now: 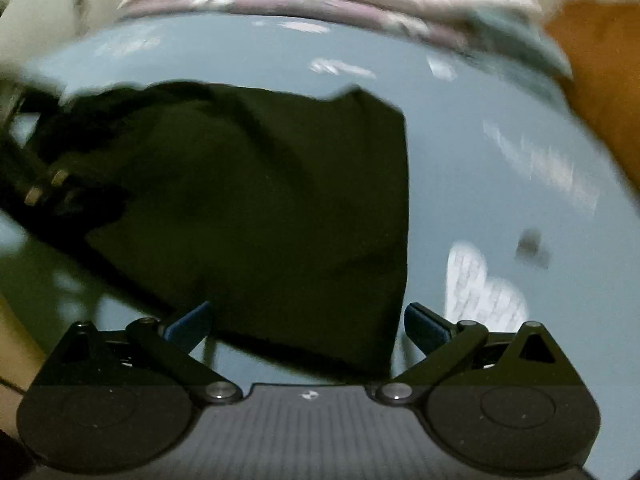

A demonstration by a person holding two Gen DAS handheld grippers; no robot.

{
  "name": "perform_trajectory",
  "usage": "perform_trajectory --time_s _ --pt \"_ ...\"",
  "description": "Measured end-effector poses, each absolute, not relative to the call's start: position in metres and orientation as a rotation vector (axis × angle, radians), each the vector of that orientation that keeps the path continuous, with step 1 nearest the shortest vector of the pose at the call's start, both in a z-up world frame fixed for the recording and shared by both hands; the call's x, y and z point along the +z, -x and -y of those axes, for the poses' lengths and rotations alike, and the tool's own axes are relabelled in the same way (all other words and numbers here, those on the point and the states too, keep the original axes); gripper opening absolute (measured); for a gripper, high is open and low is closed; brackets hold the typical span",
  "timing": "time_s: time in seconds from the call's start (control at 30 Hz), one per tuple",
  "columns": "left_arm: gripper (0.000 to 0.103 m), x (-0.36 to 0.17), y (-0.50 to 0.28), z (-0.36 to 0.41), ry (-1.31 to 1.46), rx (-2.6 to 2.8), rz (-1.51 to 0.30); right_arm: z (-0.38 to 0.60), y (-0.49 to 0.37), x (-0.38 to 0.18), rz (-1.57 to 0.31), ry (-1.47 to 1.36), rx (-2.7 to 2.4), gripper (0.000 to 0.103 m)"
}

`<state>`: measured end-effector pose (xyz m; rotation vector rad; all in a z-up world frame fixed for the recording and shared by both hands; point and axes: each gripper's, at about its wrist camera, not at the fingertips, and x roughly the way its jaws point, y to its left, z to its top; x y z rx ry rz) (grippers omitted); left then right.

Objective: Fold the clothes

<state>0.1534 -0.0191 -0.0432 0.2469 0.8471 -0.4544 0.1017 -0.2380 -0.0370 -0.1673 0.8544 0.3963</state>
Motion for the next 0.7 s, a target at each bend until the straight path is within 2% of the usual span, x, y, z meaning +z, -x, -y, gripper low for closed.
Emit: perform_trajectory --time_s 0.07,0.3,0.53,0.7 --pt "0.089 -0.042 -0.147 0.012 -0.229 -0.444 -0.838 0.252 -0.103 -0.040 -0.893 0.067 0.385 0.103" --pt "0.089 -0.017 -0.137 -0.003 -0.135 -0.498 -0.722 0.234 -0.089 -0.021 -0.793 0.168 0.373 0.103" --pt "0.088 -0.044 -0.139 -0.009 -0.048 -0.494 -0.823 0.210 -0.086 -0.020 -0.764 0.165 0.404 0.103" --pt "0.088 -0.029 -0.117 -0.028 -0.106 -0.457 -0.762 0.212 -0.083 -0.026 -0.779 0.171 0.400 0.103"
